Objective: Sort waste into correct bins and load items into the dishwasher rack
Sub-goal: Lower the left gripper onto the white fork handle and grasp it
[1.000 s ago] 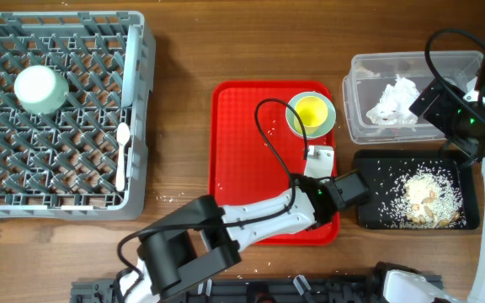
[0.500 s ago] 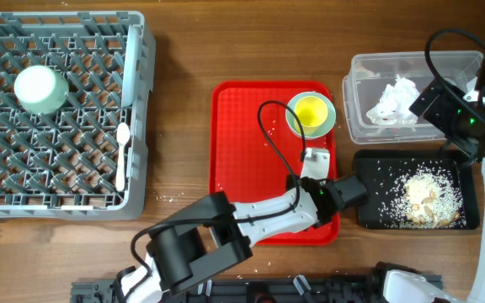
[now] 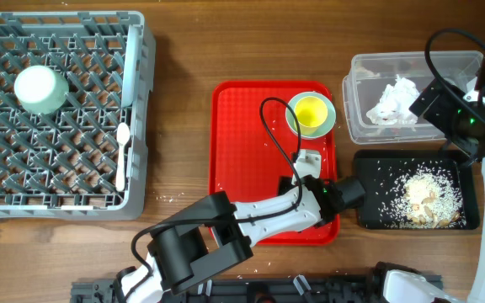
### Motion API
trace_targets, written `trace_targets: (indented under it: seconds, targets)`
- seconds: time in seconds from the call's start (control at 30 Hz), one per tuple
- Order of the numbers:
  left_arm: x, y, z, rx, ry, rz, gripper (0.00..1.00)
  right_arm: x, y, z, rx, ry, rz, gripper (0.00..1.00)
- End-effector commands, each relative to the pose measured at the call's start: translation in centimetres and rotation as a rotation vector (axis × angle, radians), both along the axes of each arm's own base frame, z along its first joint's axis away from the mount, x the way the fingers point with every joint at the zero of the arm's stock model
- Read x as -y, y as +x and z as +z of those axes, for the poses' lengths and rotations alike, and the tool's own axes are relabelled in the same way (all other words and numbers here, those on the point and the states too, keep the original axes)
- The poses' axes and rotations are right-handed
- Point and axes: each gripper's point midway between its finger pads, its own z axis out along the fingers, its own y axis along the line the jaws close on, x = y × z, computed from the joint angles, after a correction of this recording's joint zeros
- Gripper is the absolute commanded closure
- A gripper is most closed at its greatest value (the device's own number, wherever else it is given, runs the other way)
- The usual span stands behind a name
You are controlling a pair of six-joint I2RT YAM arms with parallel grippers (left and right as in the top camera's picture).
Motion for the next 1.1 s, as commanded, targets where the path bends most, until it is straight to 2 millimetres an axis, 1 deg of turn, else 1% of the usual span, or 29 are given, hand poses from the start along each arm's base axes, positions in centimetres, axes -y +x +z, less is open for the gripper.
trace_targets:
  seconds: [0.0, 0.1, 0.3, 0.37, 0.47, 0.5, 0.57, 0.63, 0.73, 0.8, 1.0, 1.07]
  targets:
    - [0.1, -2.6, -3.4, -0.159, -0.010, -0.010, 0.63, -0.1, 0.1, 0.6, 0.020, 0.002, -0.001, 0.00]
    - [1.1, -3.6, -3.7, -0.225, -0.061, -0.021, 0.64, -0.1, 0.1, 0.6, 0.020, 0.002, -0.001, 0.00]
    - [1.3, -4.5, -4.0, -0.275, -0.084, -0.003, 0.63, -0.1, 0.1, 0.6, 0.020, 0.002, -0.001, 0.00]
    - [1.2, -4.5, -4.0, -0.277, -0.079, -0.001, 0.63, -0.1, 0.1, 0.6, 0.020, 0.002, -0.001, 0.00]
    - [0.2, -4.9, -4.1, -0.293, -0.041, 0.005, 0.64, -0.1, 0.1, 0.6, 0.020, 0.002, -0.001, 0.00]
    - [-0.1, -5.1, -4.1, -0.304, -0.029, 0.007, 0.63, -0.1, 0.1, 0.6, 0.020, 0.002, -0.001, 0.00]
    - [-0.5, -5.7, -4.2, -0.334, -0.014, 0.009, 0.59, -0.1, 0.1, 0.6, 0.020, 0.002, -0.001, 0.00]
    - [-0.5, -6.0, -4.2, -0.351, -0.015, 0.009, 0.59, -0.1, 0.1, 0.6, 0.020, 0.002, -0.001, 0.00]
    - [-0.5, -6.0, -4.2, -0.352, -0.018, 0.012, 0.63, -0.1, 0.1, 0.6, 0.020, 0.002, -0.001, 0.00]
    - [-0.4, -6.2, -4.3, -0.359, -0.030, 0.035, 0.71, -0.1, 0.1, 0.6, 0.020, 0.002, -0.001, 0.00]
    - [-0.5, -6.3, -4.3, -0.360, -0.030, 0.050, 0.72, -0.1, 0.1, 0.6, 0.020, 0.002, -0.001, 0.00]
    - [-0.6, -6.3, -4.3, -0.361, -0.027, 0.050, 0.77, -0.1, 0.1, 0.6, 0.020, 0.002, -0.001, 0.00]
